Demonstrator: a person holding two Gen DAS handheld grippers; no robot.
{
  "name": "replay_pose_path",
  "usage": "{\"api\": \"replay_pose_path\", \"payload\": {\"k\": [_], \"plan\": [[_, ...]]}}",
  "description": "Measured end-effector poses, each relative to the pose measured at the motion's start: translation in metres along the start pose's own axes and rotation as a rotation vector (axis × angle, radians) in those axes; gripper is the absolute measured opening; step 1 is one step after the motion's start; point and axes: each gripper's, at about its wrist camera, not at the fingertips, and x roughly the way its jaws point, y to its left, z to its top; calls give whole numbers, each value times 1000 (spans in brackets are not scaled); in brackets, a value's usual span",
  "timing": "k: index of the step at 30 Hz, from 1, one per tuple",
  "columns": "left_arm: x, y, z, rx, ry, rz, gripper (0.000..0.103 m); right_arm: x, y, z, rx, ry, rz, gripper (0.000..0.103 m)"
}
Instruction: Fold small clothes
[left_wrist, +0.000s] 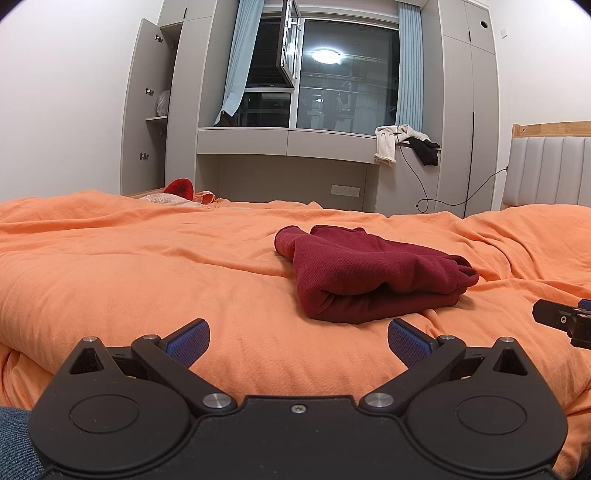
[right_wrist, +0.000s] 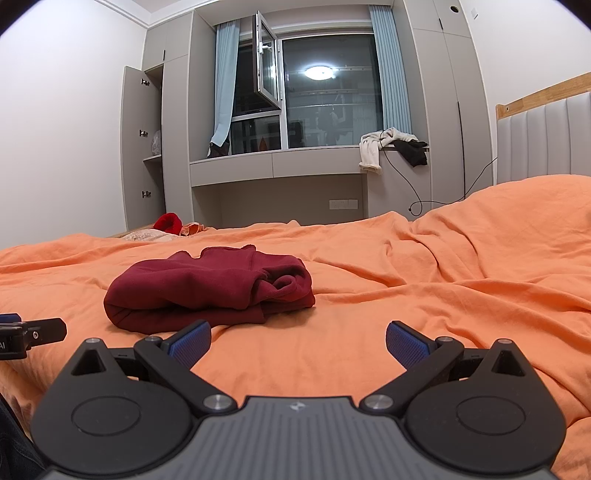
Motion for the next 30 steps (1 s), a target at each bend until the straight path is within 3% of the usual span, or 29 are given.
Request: {"api": "replay_pose_path", "payload": {"k": [30], "plan": [[-4, 6, 0, 1, 8, -7, 102, -2, 4, -6, -5, 8, 1, 103]]}}
